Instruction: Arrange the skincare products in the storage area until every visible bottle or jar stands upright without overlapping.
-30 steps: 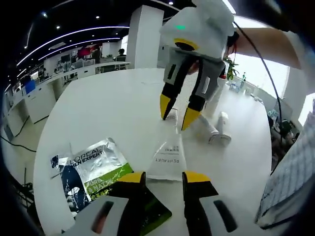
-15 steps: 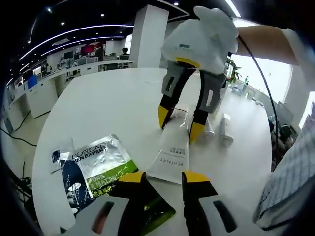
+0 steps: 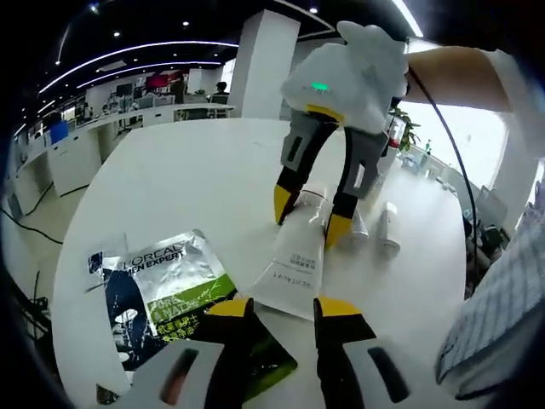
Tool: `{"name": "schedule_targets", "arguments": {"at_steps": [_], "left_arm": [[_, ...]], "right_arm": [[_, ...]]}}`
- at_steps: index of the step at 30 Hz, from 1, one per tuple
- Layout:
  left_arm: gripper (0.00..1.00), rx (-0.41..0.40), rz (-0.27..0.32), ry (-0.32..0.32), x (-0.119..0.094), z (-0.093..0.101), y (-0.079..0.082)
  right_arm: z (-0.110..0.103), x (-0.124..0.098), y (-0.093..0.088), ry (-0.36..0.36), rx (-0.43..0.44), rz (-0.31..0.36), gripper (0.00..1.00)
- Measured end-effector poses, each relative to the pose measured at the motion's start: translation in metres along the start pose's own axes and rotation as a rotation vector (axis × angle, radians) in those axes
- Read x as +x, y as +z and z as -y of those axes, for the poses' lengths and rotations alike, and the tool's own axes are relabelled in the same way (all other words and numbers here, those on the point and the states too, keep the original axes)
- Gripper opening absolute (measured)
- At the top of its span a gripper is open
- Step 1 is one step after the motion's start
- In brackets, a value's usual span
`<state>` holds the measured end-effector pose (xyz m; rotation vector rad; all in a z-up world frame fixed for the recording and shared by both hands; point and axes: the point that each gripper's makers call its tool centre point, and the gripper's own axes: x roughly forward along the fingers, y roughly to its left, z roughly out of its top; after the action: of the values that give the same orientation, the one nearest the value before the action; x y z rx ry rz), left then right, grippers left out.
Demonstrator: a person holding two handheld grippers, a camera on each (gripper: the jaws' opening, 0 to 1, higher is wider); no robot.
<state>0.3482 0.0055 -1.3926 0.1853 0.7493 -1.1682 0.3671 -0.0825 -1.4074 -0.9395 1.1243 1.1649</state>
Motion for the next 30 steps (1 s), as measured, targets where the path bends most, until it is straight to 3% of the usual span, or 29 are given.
{"name": "schedule_targets", "arguments": {"at_steps": [6,13,16,17,24,25,30], "left_arm": [[0.28,-0.031,0.002,-0.007,0.0,0.003,-0.001],[0.27,-0.059,-0.012,-0.004,0.002,0.001,-0.003],[0.27,-0.134,-0.038,-0.01,0.002,-0.001,-0.008],[0.27,-0.107,0.0,-0.019,0.005,-0.003,0.0],[0.26,-0.144,-0.016,-0.041,0.007,-0.003,-0.001],[0.26,-0.214,-0.02,-0.059,0.009,-0.002,0.002],[0.24,-0.302,-0.021,-0.094,0.012,-0.002,0.006]], "right_arm": [[-0.003,0.001,0.001,-0.007,-0.007,-0.031,0.31],[-0.01,0.001,0.002,-0.022,0.018,-0.019,0.3],[-0.015,0.001,0.004,-0.026,0.012,0.006,0.29],[-0.016,0.001,0.003,-0.029,0.012,0.003,0.29],[-0.015,0.001,0.005,-0.075,0.013,0.006,0.28],[-0.015,0.001,0.005,-0.077,0.016,0.006,0.28],[-0.015,-0.001,0.005,-0.12,0.028,0.027,0.27]]}}
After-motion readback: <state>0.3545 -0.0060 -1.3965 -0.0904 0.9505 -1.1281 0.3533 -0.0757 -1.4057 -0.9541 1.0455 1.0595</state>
